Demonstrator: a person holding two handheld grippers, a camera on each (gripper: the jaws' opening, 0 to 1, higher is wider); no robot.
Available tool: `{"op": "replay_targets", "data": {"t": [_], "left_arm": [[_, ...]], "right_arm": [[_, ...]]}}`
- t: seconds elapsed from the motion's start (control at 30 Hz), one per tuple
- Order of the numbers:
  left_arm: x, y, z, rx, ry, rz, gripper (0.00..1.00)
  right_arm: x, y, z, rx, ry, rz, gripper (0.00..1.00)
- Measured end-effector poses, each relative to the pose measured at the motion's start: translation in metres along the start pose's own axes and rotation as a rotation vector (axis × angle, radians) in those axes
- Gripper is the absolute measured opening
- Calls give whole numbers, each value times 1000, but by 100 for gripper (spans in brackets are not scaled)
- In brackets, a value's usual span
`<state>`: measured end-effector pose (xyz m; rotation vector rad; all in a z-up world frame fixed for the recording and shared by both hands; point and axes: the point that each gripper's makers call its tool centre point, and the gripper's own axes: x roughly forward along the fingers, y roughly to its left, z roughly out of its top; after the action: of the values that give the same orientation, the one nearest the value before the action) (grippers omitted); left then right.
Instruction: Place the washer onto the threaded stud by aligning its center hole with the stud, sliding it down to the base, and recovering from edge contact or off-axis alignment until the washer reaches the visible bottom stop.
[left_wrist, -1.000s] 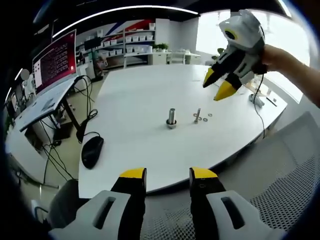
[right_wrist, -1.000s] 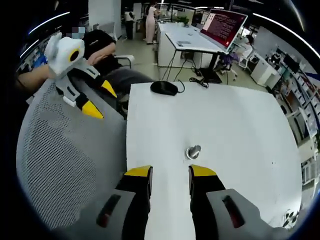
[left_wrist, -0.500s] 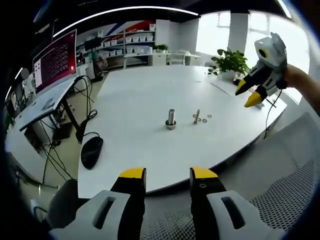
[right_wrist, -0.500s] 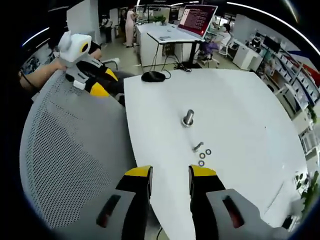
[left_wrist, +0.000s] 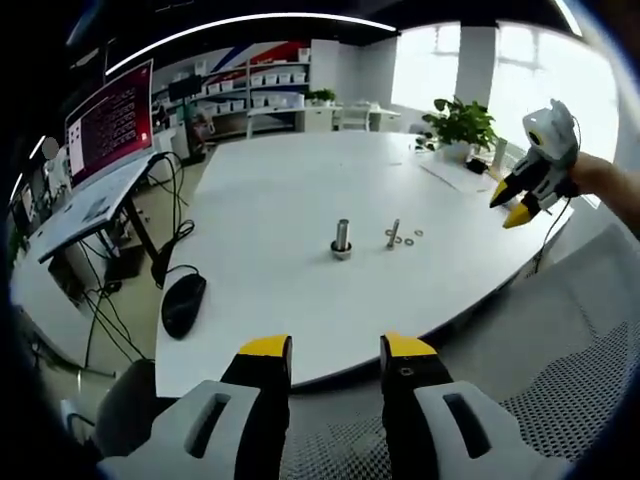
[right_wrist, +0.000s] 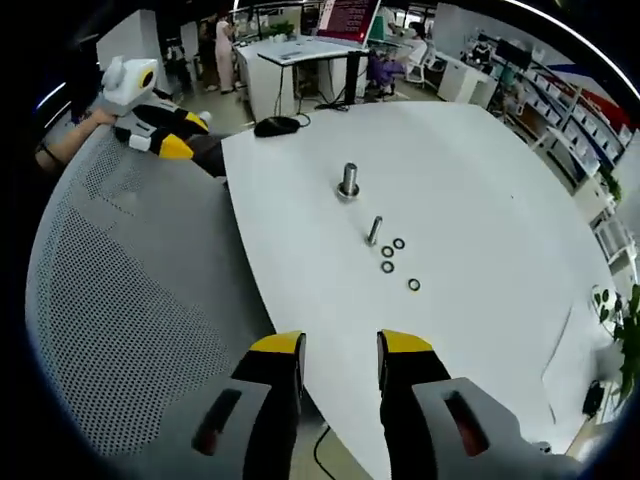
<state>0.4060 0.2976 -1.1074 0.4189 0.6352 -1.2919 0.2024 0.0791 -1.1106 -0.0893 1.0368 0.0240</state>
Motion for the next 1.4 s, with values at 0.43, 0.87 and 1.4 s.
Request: {"op": "replay_targets", "data": {"t": [0.43,0.87,1.4], "left_arm": [[0,1,-1,0,-1,1,34],[-1,-1,0,0,-1,1,34],[0,0,0,-5,-5,4,34]], "right_arm": [[8,-15,-20,57,4,-37,31],[45,-56,-27,75,11,-71,31],[100,-84,-14,-9,132,-13,30]]}}
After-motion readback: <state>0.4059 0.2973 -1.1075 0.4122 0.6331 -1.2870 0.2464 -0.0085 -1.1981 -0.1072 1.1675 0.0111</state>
